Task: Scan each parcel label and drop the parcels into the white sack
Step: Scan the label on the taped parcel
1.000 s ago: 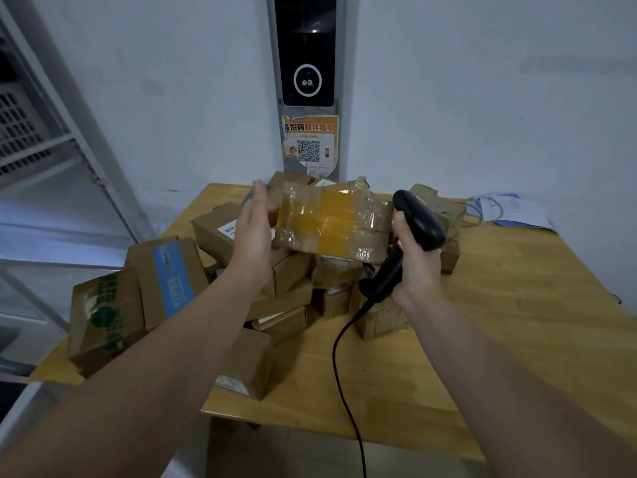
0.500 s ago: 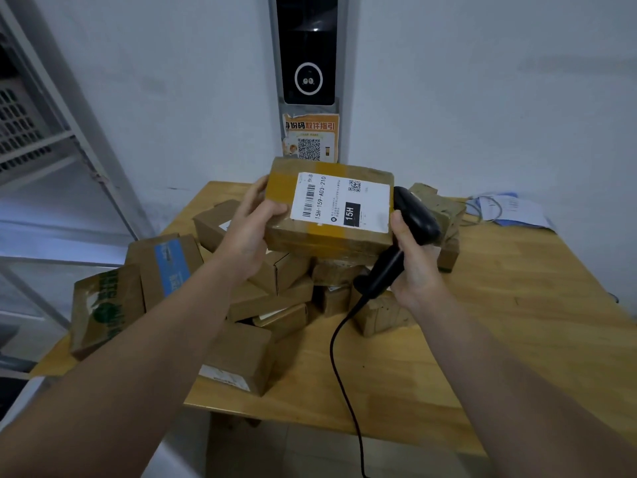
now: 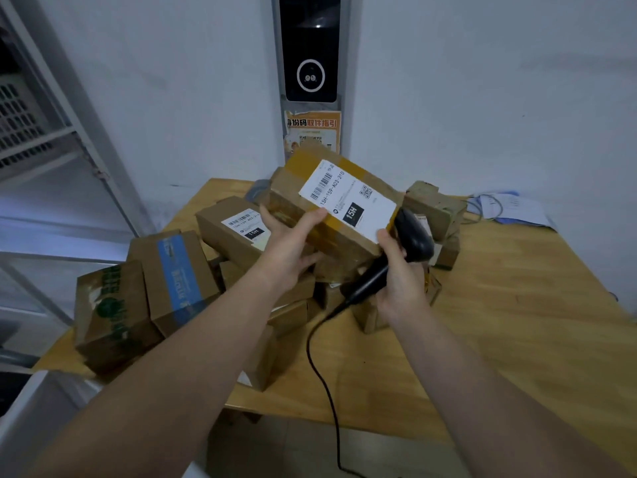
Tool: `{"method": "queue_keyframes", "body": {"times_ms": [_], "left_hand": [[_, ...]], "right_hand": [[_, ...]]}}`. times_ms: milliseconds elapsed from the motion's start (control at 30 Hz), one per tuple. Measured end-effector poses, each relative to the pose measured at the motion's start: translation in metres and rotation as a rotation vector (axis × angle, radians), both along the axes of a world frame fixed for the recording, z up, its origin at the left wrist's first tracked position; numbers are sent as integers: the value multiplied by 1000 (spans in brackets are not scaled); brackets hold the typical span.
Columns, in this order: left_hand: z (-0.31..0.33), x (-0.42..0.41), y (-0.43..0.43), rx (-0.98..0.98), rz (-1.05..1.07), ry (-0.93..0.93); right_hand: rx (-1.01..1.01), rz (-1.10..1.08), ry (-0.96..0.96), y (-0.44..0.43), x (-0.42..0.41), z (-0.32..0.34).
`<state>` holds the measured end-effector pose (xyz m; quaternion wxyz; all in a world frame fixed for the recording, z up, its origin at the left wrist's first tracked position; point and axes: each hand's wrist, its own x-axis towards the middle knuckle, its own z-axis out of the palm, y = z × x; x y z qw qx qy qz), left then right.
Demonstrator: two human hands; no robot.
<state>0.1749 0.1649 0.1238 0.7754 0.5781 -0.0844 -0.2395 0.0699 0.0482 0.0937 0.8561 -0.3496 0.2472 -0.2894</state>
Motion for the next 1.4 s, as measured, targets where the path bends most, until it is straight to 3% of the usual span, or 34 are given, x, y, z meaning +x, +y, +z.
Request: {"method": "queue_keyframes", "body": {"times_ms": [133,233,367,567,700,900,1067,1200,1400], "left_hand": [[11,14,11,214,-14,-207],[14,14,14,305,-103,-318],[-2,0,4,322,-126,-330],[-9,-6,-1,400,-279,-351],[-15,-6,-8,415,-199,-402],[-40,-11,-17,369,-193,-343],[-58,-19,-25,347,-165,-330],[-60,-20,-28,340,-148,-335],[-61,-18,-26,325,-148,-335]], "right_hand": [[-68,-74,106,-16,-18,0],[-118,98,114,-24,-29,7],[-333,233,176,-17,-29,6],[-419,247,243,-25,-34,3],[-710,202,432,-35,-36,10],[-737,285,411,-41,-58,6],[-566,319,389,-40,-70,-6],[-672,371,456,-35,-76,-10],[-662,252,420,-29,-68,-3]]}}
